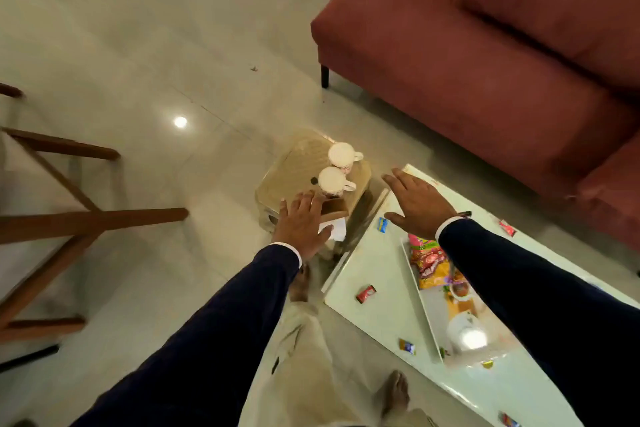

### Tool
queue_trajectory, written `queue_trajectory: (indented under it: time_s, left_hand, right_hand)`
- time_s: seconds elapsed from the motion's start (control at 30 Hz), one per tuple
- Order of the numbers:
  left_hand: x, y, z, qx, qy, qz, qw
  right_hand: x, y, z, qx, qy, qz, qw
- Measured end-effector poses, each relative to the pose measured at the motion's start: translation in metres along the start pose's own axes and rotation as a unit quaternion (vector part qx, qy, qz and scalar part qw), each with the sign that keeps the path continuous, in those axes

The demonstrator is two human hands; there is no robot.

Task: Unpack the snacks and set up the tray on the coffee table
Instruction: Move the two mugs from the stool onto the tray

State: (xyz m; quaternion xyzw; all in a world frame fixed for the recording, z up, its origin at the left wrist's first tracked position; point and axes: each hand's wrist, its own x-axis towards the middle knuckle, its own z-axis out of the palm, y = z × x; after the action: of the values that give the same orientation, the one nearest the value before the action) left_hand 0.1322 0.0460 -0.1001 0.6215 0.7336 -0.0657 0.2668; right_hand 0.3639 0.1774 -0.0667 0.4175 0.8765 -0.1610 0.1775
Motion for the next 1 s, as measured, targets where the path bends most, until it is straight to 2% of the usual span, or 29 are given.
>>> queue_trajectory:
  time_s: [0.23,0.4,0.6,0.73,0.83,0.87,0.9,0.93,1.0]
  left_hand:
    - [0.107,-0.043,0.027,-0.079,-0.034,-0.001,0.996]
    - [0.155,-0.046,0.051,-0.119,-0.028,-0.014,0.992]
    - [0.179,-0.061,0.064,-0.146,-0.017,0.007,0.989]
    - [0.183,-0.066,0.060,-0.162,-0.021,0.035,0.986]
    - [0.187,-0.062,0.052,-0.171,-0.039,0.043,0.984]
    - [0.190,-0.060,0.048,-0.170,-0.048,0.046,0.983]
    - [0.193,-0.057,0.045,-0.168,-0.059,0.049,0.983]
    - [0.196,-0.055,0.042,-0.169,-0.072,0.050,0.982]
    - [0.200,-0.049,0.038,-0.171,-0.107,0.055,0.978]
  right_hand:
    - [0.134,-0.016,0.025,0.005,-0.049,0.015,0.999]
    - [0.213,-0.020,0.043,-0.115,-0.031,-0.059,0.991]
    - [0.263,-0.027,0.059,-0.138,-0.102,-0.114,0.979]
    - [0.269,-0.021,0.064,-0.058,-0.064,-0.091,0.992]
    - [0.248,0.010,0.064,0.125,-0.003,0.022,0.992]
    - [0.232,0.024,0.064,0.216,0.038,0.086,0.972]
    - [0.212,0.037,0.065,0.309,0.088,0.151,0.935]
    - [0.190,0.048,0.066,0.401,0.134,0.213,0.881]
    - [0.135,0.061,0.070,0.581,0.184,0.306,0.731]
